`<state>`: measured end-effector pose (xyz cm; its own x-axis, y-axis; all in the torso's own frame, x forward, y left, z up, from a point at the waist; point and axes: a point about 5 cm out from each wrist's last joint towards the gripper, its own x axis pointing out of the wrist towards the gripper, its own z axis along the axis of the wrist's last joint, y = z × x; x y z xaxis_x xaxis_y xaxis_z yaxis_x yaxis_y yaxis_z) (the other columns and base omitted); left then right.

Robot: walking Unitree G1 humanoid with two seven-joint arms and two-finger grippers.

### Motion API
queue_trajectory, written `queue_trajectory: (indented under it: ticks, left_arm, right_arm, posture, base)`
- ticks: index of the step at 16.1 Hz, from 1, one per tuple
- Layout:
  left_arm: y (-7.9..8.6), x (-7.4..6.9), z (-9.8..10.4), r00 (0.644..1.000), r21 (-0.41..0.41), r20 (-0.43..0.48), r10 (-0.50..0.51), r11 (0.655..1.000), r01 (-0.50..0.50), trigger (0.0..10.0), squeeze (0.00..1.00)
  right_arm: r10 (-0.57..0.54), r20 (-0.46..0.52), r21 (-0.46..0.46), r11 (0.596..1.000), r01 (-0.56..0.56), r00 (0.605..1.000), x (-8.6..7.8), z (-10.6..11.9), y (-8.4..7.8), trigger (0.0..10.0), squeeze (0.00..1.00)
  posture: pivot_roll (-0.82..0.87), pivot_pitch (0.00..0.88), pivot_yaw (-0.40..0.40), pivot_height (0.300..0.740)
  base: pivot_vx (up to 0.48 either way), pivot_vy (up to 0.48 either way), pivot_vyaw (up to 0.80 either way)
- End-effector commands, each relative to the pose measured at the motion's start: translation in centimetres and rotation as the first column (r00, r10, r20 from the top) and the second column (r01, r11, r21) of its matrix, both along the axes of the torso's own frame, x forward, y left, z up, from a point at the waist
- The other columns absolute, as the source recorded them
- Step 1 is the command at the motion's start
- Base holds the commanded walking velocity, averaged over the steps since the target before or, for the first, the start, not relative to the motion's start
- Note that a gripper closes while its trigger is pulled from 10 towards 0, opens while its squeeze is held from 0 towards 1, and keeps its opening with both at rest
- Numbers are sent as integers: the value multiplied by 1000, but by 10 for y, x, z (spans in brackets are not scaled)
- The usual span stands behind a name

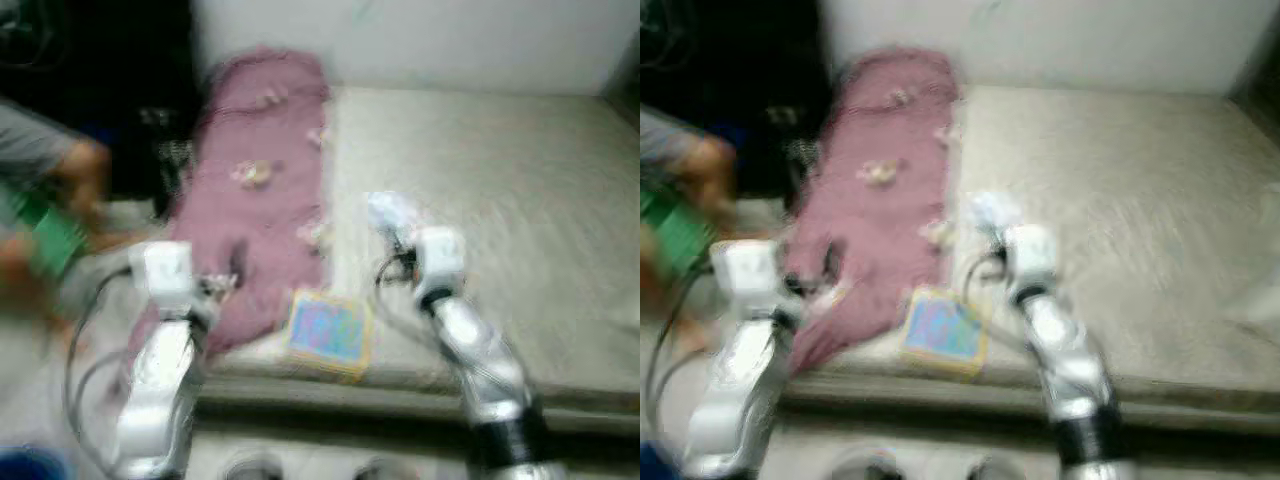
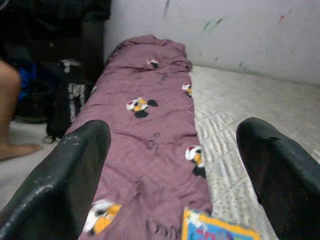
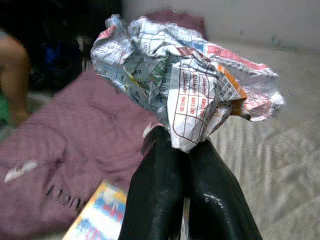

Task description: Clean up the room

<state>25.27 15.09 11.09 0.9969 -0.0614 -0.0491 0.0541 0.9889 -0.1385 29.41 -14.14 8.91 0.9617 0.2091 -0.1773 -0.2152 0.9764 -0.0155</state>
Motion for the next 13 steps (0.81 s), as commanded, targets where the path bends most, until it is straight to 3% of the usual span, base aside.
queue_trajectory:
  ticks: [1, 10, 13]
  left_arm:
    - [9, 3, 5, 999, 26, 16, 29, 999, -30, 10000, 0]
    - [10, 6, 15, 996, 65, 70, 53, 996, -58, 10000, 0]
    - [13, 7, 15, 993, 95, 79, 86, 991, -93, 10000, 0]
  right_arm:
    - [30, 33, 14, 999, -31, 999, 4, 8, 10, 10000, 0]
    - [59, 63, -5, 998, -59, 996, 12, 13, 13, 10000, 0]
    - [63, 64, -9, 998, -63, 996, 13, 13, 13, 10000, 0]
  posture:
    - [-54, 0, -14, 740]
    - [-45, 0, -24, 740]
    - [-48, 0, -27, 740]
  base:
    - [0, 480, 800]
    - [0, 480, 733]
    - [0, 0, 800]
